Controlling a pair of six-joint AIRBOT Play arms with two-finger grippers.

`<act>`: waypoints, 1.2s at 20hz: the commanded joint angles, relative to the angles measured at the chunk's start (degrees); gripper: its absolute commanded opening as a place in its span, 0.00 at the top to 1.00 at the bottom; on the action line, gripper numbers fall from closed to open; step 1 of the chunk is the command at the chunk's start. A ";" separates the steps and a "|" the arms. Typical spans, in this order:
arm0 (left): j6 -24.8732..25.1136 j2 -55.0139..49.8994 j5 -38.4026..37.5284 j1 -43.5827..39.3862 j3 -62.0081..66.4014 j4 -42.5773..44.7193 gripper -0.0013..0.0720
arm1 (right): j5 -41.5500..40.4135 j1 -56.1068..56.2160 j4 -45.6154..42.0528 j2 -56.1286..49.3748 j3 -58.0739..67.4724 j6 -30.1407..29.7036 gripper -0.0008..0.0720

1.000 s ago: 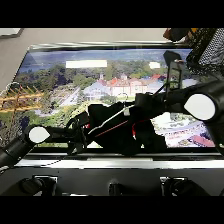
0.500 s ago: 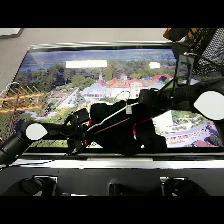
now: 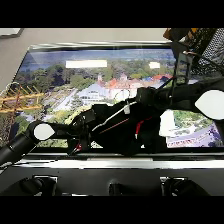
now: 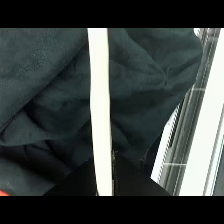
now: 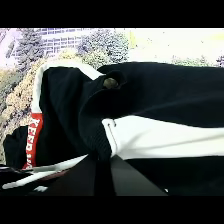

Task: Fold the clothes and pants, and hang the long-sleeved shirts on hangers.

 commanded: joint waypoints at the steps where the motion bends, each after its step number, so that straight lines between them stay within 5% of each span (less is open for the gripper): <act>1: -0.15 -0.79 2.27 -0.74 0.66 -0.35 0.94 | 0.87 0.07 0.44 0.07 0.04 -0.13 0.83; 4: -0.11 -0.76 3.56 -0.74 0.79 -0.52 0.94 | 2.75 0.07 -0.39 0.22 0.07 -0.11 0.54; 9: -0.09 -0.79 7.63 -0.74 0.83 -2.64 0.94 | 4.76 0.07 -5.01 2.75 0.07 0.17 0.53; 11: -0.09 -0.79 9.81 -0.74 0.83 -4.00 0.94 | 6.34 0.07 -6.27 3.82 0.07 0.20 0.39; 18: -0.09 -0.79 10.99 -0.74 0.83 -5.09 0.94 | 9.51 0.04 -11.89 4.44 0.07 0.92 0.35; 24: -0.09 -1.09 10.99 -0.74 0.83 -5.07 0.94 | 20.06 -3.41 -31.91 7.72 0.07 11.04 0.26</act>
